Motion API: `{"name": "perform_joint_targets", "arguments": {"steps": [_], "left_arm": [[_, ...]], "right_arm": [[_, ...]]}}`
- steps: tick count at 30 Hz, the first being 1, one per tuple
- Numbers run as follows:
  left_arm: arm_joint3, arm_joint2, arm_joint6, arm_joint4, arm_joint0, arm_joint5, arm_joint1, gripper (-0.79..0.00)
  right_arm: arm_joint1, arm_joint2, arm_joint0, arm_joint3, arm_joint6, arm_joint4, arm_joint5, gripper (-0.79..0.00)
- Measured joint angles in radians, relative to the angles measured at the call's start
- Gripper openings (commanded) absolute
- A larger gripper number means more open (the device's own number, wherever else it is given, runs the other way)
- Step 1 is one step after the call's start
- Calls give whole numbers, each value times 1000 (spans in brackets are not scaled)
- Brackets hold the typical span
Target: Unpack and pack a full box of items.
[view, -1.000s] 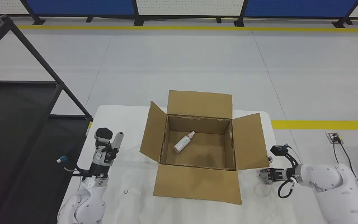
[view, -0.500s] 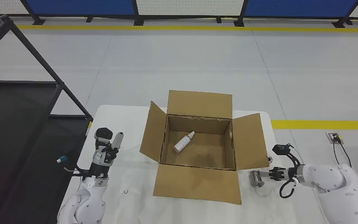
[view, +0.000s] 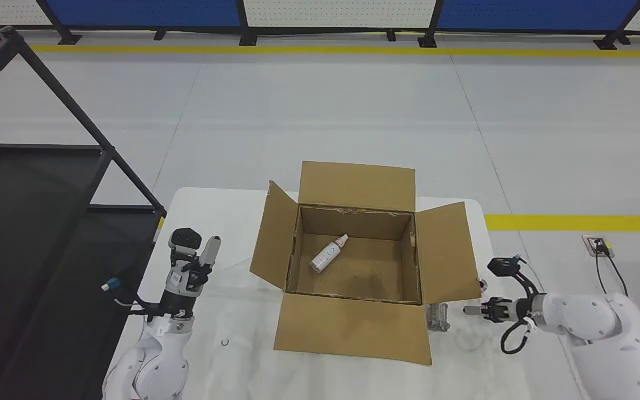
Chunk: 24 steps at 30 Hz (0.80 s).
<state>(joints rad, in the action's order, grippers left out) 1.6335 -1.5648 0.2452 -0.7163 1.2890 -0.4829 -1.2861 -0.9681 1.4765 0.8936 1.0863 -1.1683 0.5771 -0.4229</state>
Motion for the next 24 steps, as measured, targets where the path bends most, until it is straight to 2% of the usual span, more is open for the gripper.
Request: {"name": "perform_joint_targets", "arguments": {"steps": [1,2,6,12,19,24], "left_arm": [[0,0,0,0,0,0,0,0],[0,0,0,0,0,0,0,0],[0,0,0,0,0,0,0,0],[0,0,0,0,0,0,0,0],[0,0,0,0,0,0,0,0],[5,-2,-4,3,5,7,0,0]], "right_arm": [[2,2,3,4,5,-3,1,-77],[3,5,5,8,7,-5,1,0],[12,26,18,41,29,-7,12,0],[33,113,72,185,81,-8,70,0],[52,252,168,479,155,-12,211,0],[55,283,211,707,188,-7,282,0]]}}
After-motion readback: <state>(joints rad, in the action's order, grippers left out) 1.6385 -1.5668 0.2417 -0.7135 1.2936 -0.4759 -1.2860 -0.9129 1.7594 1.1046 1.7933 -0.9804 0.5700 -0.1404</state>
